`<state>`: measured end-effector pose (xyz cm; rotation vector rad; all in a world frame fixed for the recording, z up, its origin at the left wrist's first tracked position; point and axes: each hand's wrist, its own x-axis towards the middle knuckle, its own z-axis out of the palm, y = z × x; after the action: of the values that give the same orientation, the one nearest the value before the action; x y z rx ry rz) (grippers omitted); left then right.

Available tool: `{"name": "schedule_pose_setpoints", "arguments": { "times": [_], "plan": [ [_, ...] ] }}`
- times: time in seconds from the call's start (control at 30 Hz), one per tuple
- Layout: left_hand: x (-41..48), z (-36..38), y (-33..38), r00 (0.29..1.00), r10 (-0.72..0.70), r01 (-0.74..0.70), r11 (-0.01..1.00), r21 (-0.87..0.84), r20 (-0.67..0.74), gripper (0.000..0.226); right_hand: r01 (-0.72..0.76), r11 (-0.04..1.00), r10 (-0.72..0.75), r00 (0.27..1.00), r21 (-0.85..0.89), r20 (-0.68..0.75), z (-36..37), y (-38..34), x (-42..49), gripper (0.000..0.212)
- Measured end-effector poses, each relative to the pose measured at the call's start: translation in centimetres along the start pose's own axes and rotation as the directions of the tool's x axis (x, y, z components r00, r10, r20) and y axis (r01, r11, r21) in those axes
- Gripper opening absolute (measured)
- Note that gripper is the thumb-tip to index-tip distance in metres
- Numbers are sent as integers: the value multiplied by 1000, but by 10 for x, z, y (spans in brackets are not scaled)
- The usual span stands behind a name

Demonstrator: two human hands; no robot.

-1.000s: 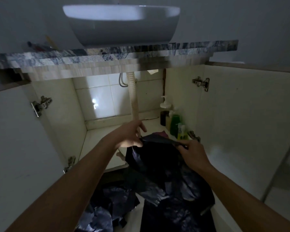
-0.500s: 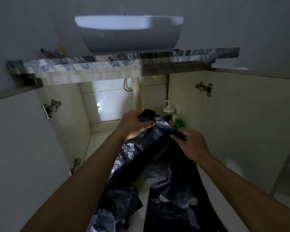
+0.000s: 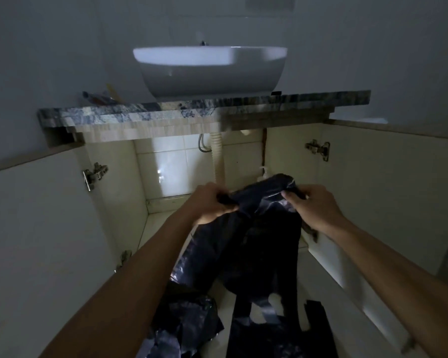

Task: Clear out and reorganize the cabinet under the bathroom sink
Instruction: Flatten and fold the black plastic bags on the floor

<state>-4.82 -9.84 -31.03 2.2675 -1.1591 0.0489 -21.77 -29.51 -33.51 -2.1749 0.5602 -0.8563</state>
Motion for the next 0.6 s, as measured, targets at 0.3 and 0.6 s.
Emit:
{"name": "schedule_pose_setpoints", "arguments": {
  "times": [0.3, 0.6],
  "plan": [
    [13, -3, 0, 997, 63, -54, 986, 158, -53, 21, 44, 999, -41, 996, 27, -80, -22, 4, -3, 17],
    [5, -17, -33, 997, 14, 0, 980, 200, -70, 15, -89, 921, 147, 981, -379, 129, -80, 44, -8, 20]
  ]
}}
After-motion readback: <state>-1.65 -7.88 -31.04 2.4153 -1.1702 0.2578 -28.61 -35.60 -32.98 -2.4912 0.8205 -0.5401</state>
